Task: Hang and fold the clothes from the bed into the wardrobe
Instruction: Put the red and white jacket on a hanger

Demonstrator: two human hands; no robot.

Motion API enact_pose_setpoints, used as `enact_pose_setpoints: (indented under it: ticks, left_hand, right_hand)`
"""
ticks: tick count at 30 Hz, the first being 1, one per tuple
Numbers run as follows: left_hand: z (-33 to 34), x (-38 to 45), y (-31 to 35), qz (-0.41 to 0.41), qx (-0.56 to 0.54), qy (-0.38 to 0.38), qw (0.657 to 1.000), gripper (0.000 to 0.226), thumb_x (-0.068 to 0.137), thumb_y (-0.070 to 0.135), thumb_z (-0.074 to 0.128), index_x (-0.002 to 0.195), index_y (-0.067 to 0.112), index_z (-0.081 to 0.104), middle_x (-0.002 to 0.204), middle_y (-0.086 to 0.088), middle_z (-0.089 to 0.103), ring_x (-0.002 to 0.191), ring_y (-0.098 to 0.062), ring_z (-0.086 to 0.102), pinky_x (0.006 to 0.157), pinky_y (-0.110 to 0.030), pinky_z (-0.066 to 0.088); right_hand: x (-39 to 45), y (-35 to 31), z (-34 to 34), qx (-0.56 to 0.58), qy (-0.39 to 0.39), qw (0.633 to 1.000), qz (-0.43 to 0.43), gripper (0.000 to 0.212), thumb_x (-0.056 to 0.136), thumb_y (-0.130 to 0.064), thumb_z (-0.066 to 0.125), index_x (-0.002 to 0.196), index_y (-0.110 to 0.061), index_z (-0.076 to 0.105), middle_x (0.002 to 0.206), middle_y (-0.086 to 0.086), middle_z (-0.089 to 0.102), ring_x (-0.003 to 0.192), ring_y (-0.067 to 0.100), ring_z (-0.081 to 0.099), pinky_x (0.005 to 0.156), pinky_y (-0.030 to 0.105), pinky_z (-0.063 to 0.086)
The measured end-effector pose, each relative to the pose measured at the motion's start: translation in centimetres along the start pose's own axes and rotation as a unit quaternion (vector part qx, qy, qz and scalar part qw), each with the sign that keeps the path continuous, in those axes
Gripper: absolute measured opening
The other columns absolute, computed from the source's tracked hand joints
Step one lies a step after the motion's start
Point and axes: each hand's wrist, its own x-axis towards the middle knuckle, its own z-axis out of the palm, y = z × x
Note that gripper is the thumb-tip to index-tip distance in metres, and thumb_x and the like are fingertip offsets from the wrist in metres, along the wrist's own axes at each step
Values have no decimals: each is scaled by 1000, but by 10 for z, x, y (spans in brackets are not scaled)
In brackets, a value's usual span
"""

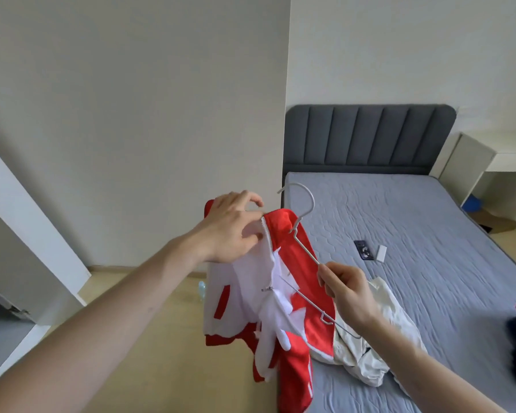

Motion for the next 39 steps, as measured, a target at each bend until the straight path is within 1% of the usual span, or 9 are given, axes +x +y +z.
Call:
enact_pose_setpoints:
  ticks: [4, 7, 10, 14, 19, 23, 28, 32, 39]
  left_hand:
    - [-8, 21, -14, 26, -62, 7, 998, 17, 100, 31, 59, 108, 26, 73, 84, 15, 58, 85, -14, 58, 81, -36, 48]
    - [-12, 29, -17, 51, -77, 51, 994, 16, 99, 34, 56, 104, 31, 71, 77, 21, 51, 76, -1, 49, 68, -26, 43]
    - [-18, 33, -23, 41, -94, 109, 989, 13, 99, 37, 58, 104, 33, 69, 81, 23, 55, 78, -2, 56, 70, -27, 48]
    - [-32, 34, -29, 0, -107, 148, 983, 17, 96, 51, 52, 106, 42, 63, 86, 33, 58, 78, 8, 56, 68, -18, 41]
    - [-43, 35, -28, -1, -106, 173, 979, 19, 96, 52, 54, 107, 40, 65, 90, 37, 59, 81, 10, 58, 70, -15, 40]
    - [-50, 37, -22, 6, -109, 182, 977, 20, 97, 49, 57, 105, 35, 69, 89, 35, 61, 82, 3, 60, 72, -21, 45]
    - [-57, 27, -27, -10, -93, 178, 980, 20, 97, 51, 56, 103, 37, 69, 90, 26, 66, 84, -4, 63, 73, -25, 48]
    - [-50, 7, -47, -48, -49, 155, 985, 12, 100, 41, 60, 102, 36, 71, 95, 17, 69, 86, -10, 64, 75, -33, 52]
    - [-30, -6, -65, -107, -14, 197, 974, 16, 102, 29, 57, 105, 28, 72, 96, 8, 70, 88, -27, 66, 70, -37, 51]
  right_hand:
    - [3, 3, -1, 37, 5, 999, -2, 45, 92, -50, 55, 66, -14, 63, 53, -9, 37, 52, 11, 32, 51, 25, 26]
    - [12, 5, -9, 64, 27, 998, 4, 43, 95, -48, 54, 81, -14, 76, 55, -2, 52, 53, 12, 43, 54, 21, 36]
    - [22, 21, -27, 56, 107, 992, 48, 39, 106, -33, 48, 94, -17, 81, 84, 6, 76, 72, 16, 63, 72, 29, 49]
    - [12, 61, -36, 134, 233, 935, 232, 43, 112, -41, 35, 116, -14, 69, 122, 11, 72, 97, 22, 64, 89, 40, 50]
    - [3, 83, 8, 112, 94, 898, 415, 52, 98, -55, 61, 123, -10, 62, 114, 25, 62, 88, 25, 58, 70, 34, 48]
    - [19, 75, 38, 141, 29, 871, 470, 59, 84, -70, 69, 111, -18, 65, 108, 0, 75, 84, 18, 69, 66, 27, 51]
    - [39, 82, 39, 148, 103, 901, 395, 12, 96, -22, 69, 92, -12, 71, 68, -1, 70, 53, 10, 59, 45, 19, 37]
    - [50, 68, 2, 84, 219, 942, 239, 18, 98, -16, 61, 81, -12, 66, 55, -4, 58, 52, 14, 53, 49, 27, 43]
    - [52, 33, -31, 42, 243, 966, 80, 36, 99, -6, 54, 66, -19, 52, 57, -9, 46, 58, 15, 39, 60, 35, 32]
